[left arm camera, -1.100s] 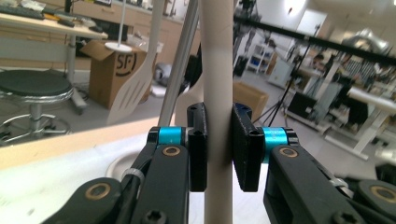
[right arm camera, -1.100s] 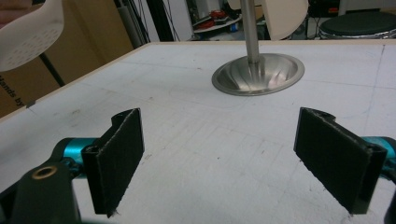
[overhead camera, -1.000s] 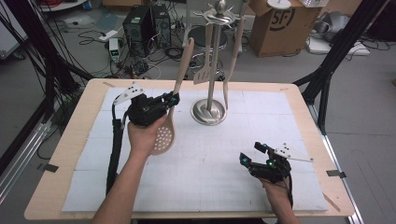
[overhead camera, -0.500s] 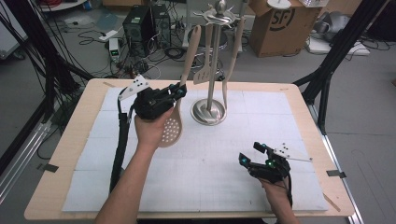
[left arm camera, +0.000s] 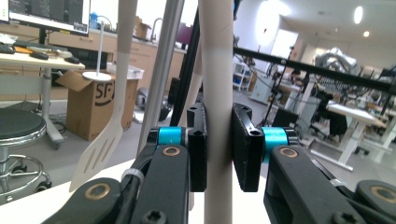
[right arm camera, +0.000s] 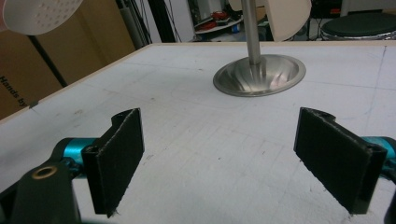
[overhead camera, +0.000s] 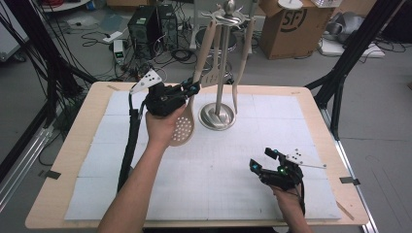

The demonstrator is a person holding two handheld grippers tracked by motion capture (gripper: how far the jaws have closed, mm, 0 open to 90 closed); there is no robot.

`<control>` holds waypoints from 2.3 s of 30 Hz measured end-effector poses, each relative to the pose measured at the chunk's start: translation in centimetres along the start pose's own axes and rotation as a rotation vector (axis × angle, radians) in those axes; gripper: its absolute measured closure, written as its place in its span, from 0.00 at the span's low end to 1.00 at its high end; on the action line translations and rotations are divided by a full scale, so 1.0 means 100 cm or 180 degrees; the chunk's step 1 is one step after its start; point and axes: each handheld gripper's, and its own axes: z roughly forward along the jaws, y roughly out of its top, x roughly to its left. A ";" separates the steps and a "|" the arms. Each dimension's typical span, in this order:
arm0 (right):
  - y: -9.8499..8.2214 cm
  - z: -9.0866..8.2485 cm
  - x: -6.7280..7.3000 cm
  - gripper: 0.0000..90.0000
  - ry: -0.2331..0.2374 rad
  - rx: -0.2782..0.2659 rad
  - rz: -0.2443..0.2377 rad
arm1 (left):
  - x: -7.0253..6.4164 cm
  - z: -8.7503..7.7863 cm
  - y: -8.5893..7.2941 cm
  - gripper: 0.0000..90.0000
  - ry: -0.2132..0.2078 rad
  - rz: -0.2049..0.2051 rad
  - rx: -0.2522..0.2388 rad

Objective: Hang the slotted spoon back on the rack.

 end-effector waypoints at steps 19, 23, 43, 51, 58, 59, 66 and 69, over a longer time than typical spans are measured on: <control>0.000 -0.003 -0.002 0.17 -0.0004 -0.0011 0.0009 | 0.009 0.013 -0.017 0.72 0.0111 -0.0079 0.0189; 0.000 -0.002 -0.002 0.17 -0.0005 -0.0016 0.0002 | 0.013 0.009 -0.022 0.59 0.0184 -0.0175 0.0248; 0.000 -0.002 -0.004 0.17 -0.0073 -0.0032 -0.0015 | -0.005 -0.066 -0.079 0.38 0.0242 -0.0117 0.0216; 0.001 -0.003 -0.004 0.17 -0.0103 -0.0043 -0.0039 | -0.011 -0.090 -0.106 0.34 0.0267 -0.0187 0.0343; 0.000 -0.003 -0.004 0.17 -0.0122 -0.0013 -0.0029 | -0.024 -0.112 -0.130 0.34 0.0430 -0.0128 0.0498; 0.000 -0.002 -0.004 0.17 -0.0127 -0.0019 -0.0048 | -0.025 -0.114 -0.133 0.34 0.0433 -0.0135 0.0521; -0.001 0.000 -0.002 0.17 -0.0120 0.0014 -0.0065 | -0.036 -0.122 -0.140 0.32 0.0607 0.0019 0.0630; -0.001 0.001 -0.001 0.17 -0.0109 0.0028 -0.0105 | -0.037 -0.127 -0.143 0.32 0.0635 -0.0018 0.0628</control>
